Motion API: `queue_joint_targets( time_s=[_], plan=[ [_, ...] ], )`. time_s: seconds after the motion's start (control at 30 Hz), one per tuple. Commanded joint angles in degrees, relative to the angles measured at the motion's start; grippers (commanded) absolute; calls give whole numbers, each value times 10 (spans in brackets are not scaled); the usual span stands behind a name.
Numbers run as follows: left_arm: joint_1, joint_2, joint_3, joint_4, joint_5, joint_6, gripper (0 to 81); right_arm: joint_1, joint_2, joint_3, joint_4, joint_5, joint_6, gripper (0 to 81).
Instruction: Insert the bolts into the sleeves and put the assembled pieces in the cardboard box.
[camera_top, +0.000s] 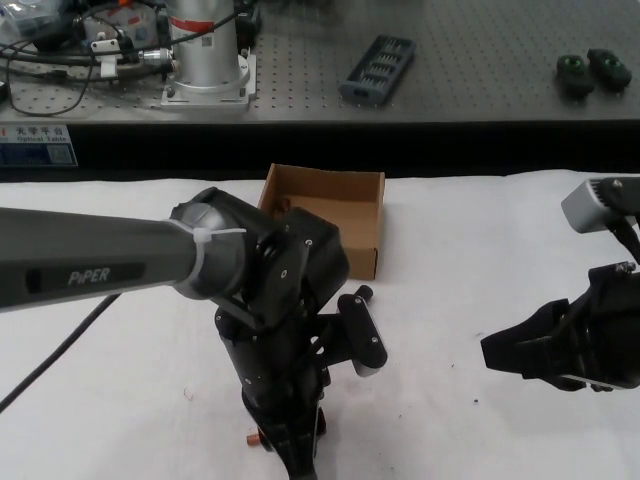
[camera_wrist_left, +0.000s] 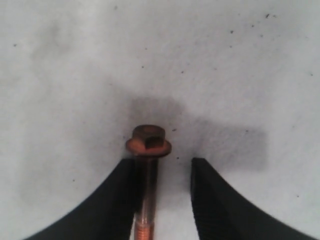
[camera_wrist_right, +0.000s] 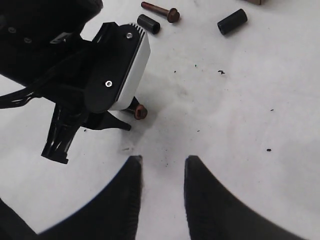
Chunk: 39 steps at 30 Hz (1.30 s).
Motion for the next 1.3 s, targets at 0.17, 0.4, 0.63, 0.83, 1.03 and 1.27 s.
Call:
queue_joint_targets(
  time_s=[0.17,0.4,0.63,0.83,1.03,1.27],
  plan=[
    [-19,9,-4,-4,33,1,245,1,-7,-3,-6,-8,1,230],
    [-19,9,-4,-4,21,2,206,1,-7,-3,-6,-8,1,230],
    [-17,9,-4,-4,-6,-30,4,1,-7,-3,-6,-8,1,230],
    [-3,9,-4,-17,-3,-135,6,1,-7,-3,-6,-13,1,230],
    [69,-49,5,-122,74,-324,6,1,23,-3,-64,-3,109,230],
    [185,-215,55,-216,74,-418,6,1,173,-77,-152,9,211,230]
  ],
)
